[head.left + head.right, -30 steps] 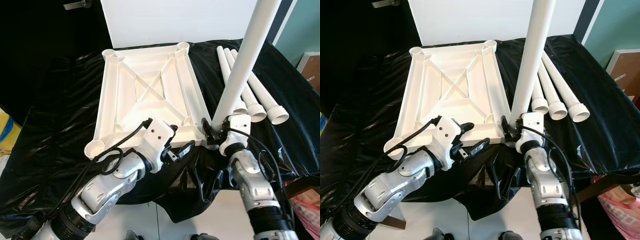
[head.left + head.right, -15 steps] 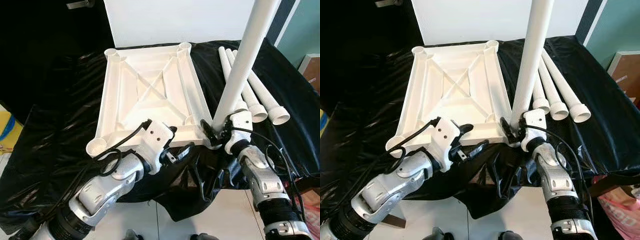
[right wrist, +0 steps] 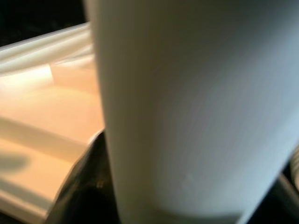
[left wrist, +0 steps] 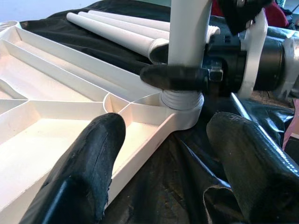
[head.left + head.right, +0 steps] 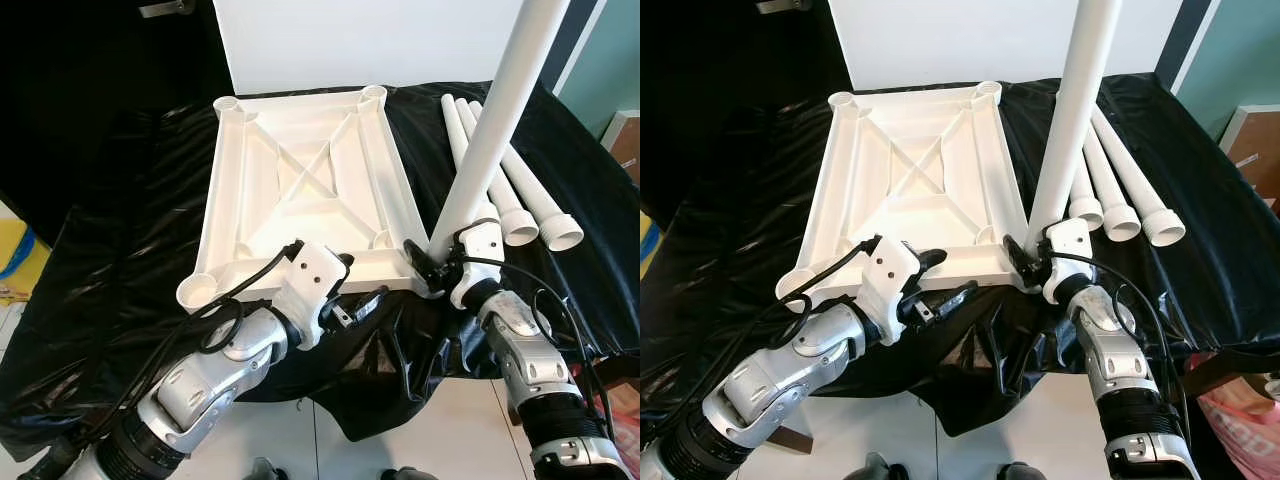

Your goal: Building children table

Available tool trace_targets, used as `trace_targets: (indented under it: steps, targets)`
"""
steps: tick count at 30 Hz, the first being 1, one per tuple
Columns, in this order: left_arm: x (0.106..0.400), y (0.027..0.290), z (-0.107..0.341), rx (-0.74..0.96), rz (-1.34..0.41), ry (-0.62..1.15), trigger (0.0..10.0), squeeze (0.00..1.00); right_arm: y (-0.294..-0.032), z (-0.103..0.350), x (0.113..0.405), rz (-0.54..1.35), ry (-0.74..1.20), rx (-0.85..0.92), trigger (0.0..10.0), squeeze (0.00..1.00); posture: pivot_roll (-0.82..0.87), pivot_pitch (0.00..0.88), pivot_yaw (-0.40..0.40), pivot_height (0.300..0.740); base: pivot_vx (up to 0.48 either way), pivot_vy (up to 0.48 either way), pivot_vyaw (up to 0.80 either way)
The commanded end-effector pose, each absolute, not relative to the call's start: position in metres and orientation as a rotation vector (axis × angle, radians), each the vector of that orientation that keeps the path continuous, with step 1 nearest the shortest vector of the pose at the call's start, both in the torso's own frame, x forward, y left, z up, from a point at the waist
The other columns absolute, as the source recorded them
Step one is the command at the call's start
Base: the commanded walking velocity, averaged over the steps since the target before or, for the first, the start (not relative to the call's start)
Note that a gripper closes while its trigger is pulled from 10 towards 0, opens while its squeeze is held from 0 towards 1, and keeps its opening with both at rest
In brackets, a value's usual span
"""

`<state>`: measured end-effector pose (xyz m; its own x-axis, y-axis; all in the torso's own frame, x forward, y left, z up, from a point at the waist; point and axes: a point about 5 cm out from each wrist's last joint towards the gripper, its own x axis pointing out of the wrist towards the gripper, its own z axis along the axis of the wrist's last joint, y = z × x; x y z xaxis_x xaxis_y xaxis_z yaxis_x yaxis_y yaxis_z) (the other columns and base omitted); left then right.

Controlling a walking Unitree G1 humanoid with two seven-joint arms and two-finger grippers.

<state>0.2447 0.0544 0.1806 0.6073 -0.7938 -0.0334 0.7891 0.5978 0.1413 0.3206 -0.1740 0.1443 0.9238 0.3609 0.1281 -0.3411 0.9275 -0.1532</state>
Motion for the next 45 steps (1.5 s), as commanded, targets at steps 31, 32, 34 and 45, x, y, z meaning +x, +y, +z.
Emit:
trace_targets:
  steps: [31,32,34,45]
  targets:
    - [0.237,0.047,0.181,0.151,-1.109,-0.025,10.0,0.0,-0.152,0.112,0.3,-0.288,0.005,0.01,10.0,0.0,-0.05,0.127,0.008,0.74,0.0,0.0,0.0]
    - [0.237,0.047,0.181,0.151,-1.109,-0.025,10.0,0.0,-0.152,0.112,0.3,-0.288,0.005,0.01,10.0,0.0,-0.05,0.127,0.008,0.74,0.0,0.0,0.0]
    - [0.236,0.046,0.181,0.142,-1.108,-0.022,10.0,0.0,-0.148,0.117,0.298,-0.252,-0.02,0.022,10.0,0.0,-0.05,0.132,0.01,0.74,0.0,0.0,0.0]
    - [0.237,0.047,0.181,0.146,-1.108,-0.02,10.0,0.0,-0.14,0.126,0.295,-0.221,-0.065,0.026,10.0,1.0,-0.06,0.138,0.017,0.74,0.0,0.0,0.0]
